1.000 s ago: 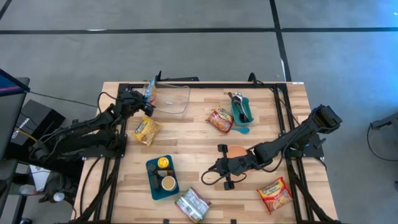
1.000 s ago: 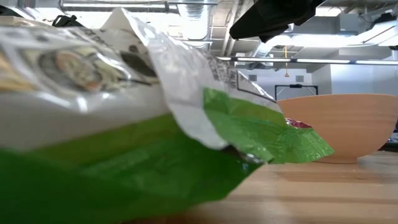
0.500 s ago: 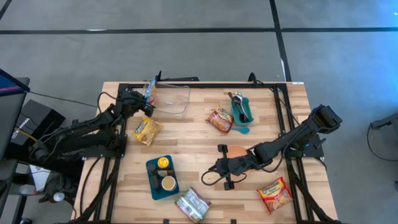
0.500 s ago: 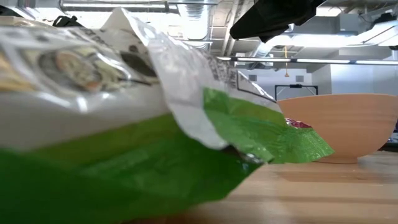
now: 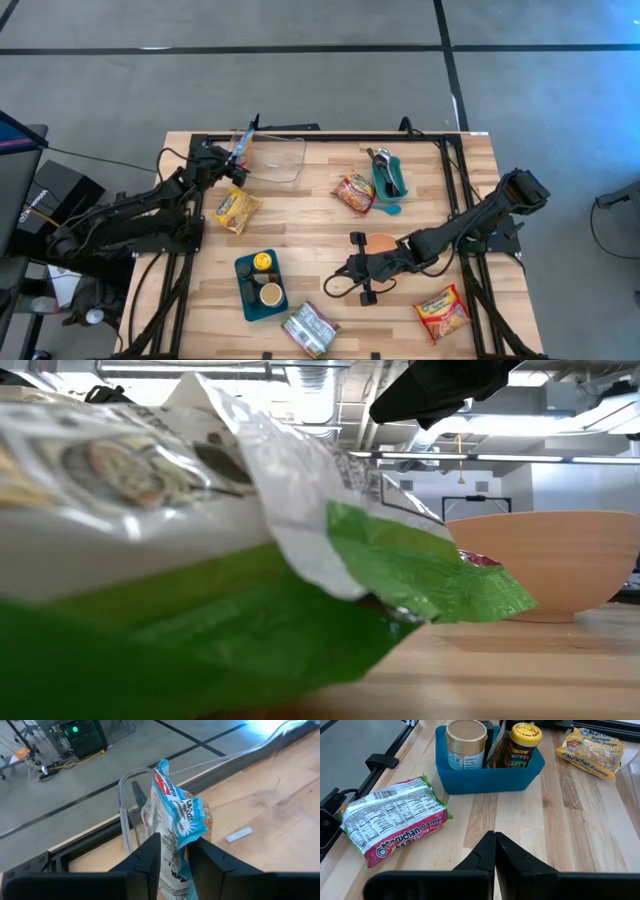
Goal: Pick & Place Food Item
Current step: Put the light blue noodle pack into the transparent bin
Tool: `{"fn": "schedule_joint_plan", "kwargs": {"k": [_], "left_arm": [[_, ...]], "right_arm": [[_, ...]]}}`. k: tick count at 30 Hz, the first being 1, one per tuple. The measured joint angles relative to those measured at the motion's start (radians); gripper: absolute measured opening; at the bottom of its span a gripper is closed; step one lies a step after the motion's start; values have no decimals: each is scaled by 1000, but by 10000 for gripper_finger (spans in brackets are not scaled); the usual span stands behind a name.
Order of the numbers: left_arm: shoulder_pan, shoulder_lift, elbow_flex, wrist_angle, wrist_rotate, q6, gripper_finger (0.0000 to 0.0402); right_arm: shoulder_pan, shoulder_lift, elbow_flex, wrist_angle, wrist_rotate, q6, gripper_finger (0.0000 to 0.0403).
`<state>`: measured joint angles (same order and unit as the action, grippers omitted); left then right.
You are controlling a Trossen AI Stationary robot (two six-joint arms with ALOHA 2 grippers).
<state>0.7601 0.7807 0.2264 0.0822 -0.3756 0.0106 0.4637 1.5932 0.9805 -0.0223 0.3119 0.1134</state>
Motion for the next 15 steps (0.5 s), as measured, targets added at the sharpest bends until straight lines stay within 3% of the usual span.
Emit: {"fn": "schedule_joint_plan", "kwargs": {"k": [15], "left_arm": [[0,0,1,-26,-48,-72,189]], "right_arm": [[0,0,0,0,0,10,0]]}}
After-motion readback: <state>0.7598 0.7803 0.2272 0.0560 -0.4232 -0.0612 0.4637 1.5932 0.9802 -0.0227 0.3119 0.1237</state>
